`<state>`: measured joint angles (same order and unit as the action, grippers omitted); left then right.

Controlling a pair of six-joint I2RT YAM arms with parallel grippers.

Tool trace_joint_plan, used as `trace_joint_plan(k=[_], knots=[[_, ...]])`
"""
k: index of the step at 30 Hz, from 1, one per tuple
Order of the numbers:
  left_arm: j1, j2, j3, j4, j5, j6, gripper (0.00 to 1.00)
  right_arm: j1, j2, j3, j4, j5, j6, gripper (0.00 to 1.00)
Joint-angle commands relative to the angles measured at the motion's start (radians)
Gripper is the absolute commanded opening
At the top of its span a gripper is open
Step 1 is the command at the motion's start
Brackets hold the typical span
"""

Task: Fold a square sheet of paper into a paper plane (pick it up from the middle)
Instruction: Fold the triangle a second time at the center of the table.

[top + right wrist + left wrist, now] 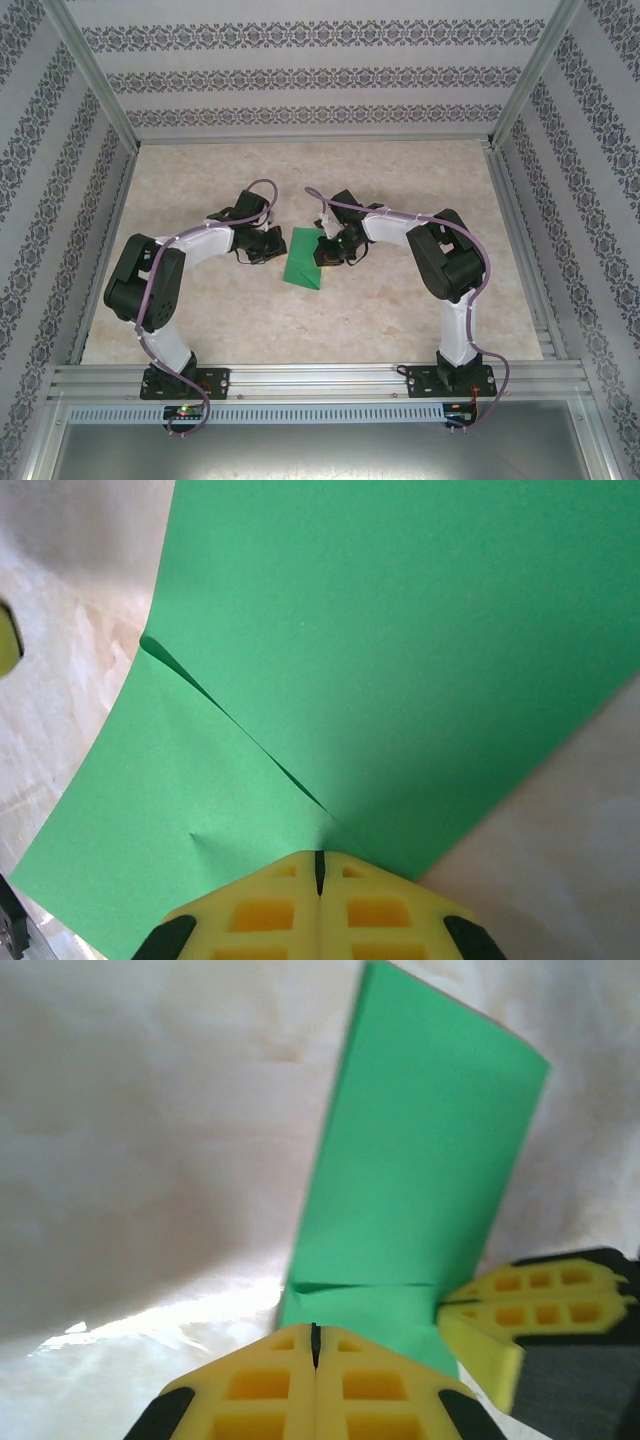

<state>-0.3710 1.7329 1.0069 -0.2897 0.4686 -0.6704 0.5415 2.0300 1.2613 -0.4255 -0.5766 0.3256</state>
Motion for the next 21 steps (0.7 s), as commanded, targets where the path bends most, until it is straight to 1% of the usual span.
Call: trace_joint_plan(k=[1, 6, 9, 11, 17, 21], knots=[[-0.038, 0.011, 0.012, 0.024, 0.025, 0.023, 0.01, 0.006, 0.056, -0.033, -0.099, 0.155, -0.021, 0.04], [-0.054, 0.076, 0.035, 0.038, 0.048, 0.019, 0.0, 0.008, 0.058, -0.028, -0.099, 0.152, -0.02, 0.04], [-0.059, 0.097, 0.051, 0.032, 0.04, 0.018, 0.0, 0.008, 0.059, -0.027, -0.101, 0.152, -0.02, 0.04], [-0.059, 0.1, 0.056, 0.013, 0.004, 0.015, 0.0, 0.009, 0.059, -0.028, -0.101, 0.152, -0.02, 0.04], [-0.053, 0.119, 0.074, -0.092, -0.192, 0.057, 0.0, 0.009, 0.058, -0.034, -0.099, 0.155, -0.021, 0.04], [-0.03, 0.126, 0.073, -0.107, -0.222, 0.072, 0.0, 0.007, 0.056, -0.041, -0.098, 0.159, -0.022, 0.03]])
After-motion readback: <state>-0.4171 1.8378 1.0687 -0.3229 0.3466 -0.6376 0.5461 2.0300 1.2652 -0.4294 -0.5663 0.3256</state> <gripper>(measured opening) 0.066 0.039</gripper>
